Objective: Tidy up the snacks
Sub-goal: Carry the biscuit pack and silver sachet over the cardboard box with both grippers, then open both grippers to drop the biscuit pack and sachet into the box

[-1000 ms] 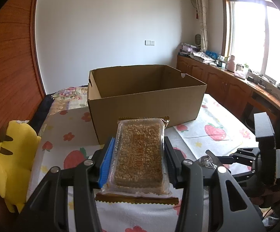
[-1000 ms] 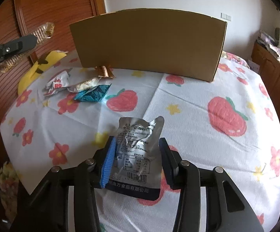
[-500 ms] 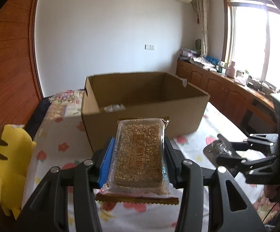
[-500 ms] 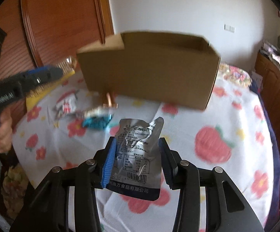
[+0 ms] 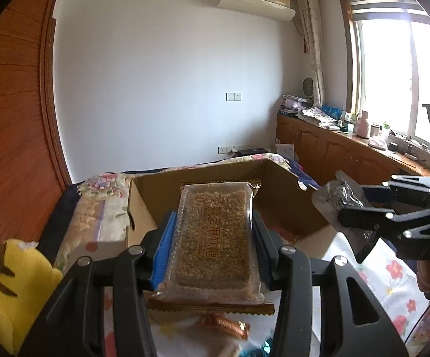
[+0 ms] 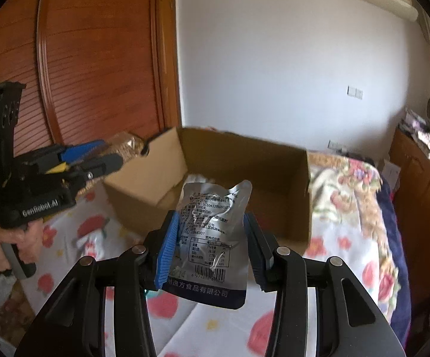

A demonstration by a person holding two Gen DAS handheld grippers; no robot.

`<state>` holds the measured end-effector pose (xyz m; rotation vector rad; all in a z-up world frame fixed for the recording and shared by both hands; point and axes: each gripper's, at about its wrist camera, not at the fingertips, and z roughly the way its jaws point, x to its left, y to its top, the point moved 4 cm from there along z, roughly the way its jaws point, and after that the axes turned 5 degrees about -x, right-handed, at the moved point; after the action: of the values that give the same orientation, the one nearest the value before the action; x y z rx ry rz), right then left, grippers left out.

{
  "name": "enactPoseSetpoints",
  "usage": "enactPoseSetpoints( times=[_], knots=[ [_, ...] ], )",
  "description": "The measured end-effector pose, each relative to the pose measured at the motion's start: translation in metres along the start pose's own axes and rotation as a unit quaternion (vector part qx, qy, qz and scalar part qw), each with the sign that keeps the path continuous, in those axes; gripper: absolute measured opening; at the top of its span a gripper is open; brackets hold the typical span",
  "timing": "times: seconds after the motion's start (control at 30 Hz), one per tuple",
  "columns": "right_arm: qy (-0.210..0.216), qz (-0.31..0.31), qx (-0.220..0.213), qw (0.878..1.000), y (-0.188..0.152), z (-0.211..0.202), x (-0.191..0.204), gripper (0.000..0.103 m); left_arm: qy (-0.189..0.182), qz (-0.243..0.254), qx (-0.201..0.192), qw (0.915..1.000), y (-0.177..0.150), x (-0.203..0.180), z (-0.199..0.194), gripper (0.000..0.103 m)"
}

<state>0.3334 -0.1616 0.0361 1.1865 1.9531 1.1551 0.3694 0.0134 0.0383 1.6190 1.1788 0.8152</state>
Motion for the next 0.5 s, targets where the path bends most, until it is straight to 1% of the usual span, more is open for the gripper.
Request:
enactPoseSetpoints(
  times=[0.1,0.23,0.33,0.5],
  knots=[
    [-0.001,-0.005,-0.010,1.000,0.017,0.014,-0.008,0.044,0.004,0.006,0.003,1.0000,0.005,0.004,0.018,0.047],
    [0.000,-0.003,-0.010,1.000,0.029,0.038,-0.017,0.044,0.005,0.009,0.013,0.9999,0.009,0.005,0.043,0.047],
    [0.001,0.001,-0.004,1.000,0.030,0.057,-0.022,0.044,0.008,0.007,0.020,0.9997,0.010,0.008,0.060,0.047],
    [0.000,0.008,0.008,1.000,0.022,0.080,-0.030,0.044,0.011,0.002,0.028,0.9995,0.007,0.010,0.080,0.047]
  ],
)
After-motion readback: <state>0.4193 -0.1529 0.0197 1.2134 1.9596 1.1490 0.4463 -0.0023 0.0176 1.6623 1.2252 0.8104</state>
